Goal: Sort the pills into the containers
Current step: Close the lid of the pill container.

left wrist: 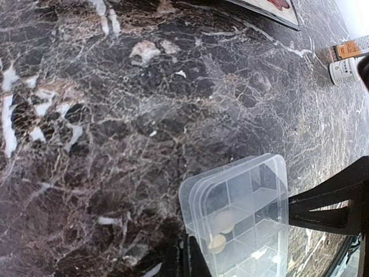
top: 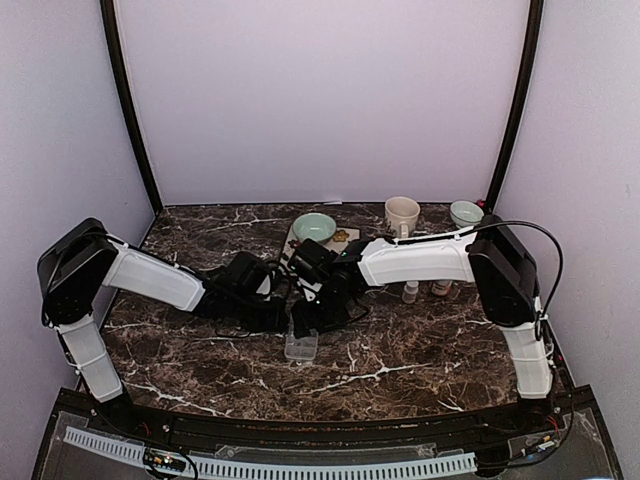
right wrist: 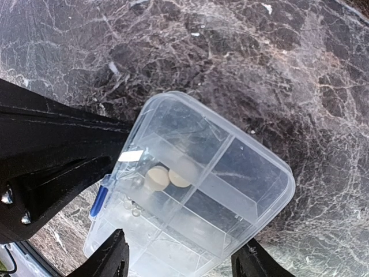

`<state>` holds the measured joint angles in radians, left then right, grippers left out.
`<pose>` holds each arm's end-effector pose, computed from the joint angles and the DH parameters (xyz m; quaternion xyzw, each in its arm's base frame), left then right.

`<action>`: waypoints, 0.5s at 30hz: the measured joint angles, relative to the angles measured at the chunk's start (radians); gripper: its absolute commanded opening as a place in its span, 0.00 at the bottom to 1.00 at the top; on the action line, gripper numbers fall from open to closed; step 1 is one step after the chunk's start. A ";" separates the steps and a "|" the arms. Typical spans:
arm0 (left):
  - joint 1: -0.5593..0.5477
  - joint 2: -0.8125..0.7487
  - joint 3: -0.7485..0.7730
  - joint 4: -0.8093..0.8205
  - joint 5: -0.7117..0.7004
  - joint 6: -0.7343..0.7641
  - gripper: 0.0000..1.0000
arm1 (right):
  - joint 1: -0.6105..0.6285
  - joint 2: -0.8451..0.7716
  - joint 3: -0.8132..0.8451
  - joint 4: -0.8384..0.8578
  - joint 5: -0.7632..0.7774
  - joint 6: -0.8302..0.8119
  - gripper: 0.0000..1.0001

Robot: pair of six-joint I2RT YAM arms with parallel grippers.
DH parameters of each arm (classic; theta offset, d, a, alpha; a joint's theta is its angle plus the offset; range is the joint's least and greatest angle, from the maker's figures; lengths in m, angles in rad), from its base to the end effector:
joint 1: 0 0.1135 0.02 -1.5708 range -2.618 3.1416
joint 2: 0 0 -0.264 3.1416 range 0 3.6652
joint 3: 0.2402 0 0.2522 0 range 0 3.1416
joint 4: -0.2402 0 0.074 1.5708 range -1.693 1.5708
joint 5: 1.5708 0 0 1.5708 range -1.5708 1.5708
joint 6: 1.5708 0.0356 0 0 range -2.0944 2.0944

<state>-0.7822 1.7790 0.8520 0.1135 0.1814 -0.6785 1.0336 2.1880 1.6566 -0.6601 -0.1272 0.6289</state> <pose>0.2398 -0.2474 0.1327 0.0814 0.9224 -0.3083 0.2181 0.2289 0.3931 0.1548 -0.2087 0.9577 0.1811 0.0807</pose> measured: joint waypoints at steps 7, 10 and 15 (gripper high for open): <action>-0.013 -0.013 -0.020 0.018 -0.028 0.000 0.00 | -0.001 0.000 -0.001 -0.003 -0.005 0.001 0.59; -0.027 -0.051 -0.064 0.019 -0.055 -0.015 0.00 | 0.000 0.000 -0.010 0.015 -0.023 0.000 0.59; -0.036 -0.133 -0.129 -0.005 -0.071 -0.052 0.00 | 0.003 0.000 -0.027 0.078 -0.035 0.000 0.59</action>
<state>-0.8181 1.6463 0.7235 0.1089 0.1101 -0.7303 1.0370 2.1880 1.6295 -0.5819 -0.1623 0.6289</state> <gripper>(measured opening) 0.021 0.591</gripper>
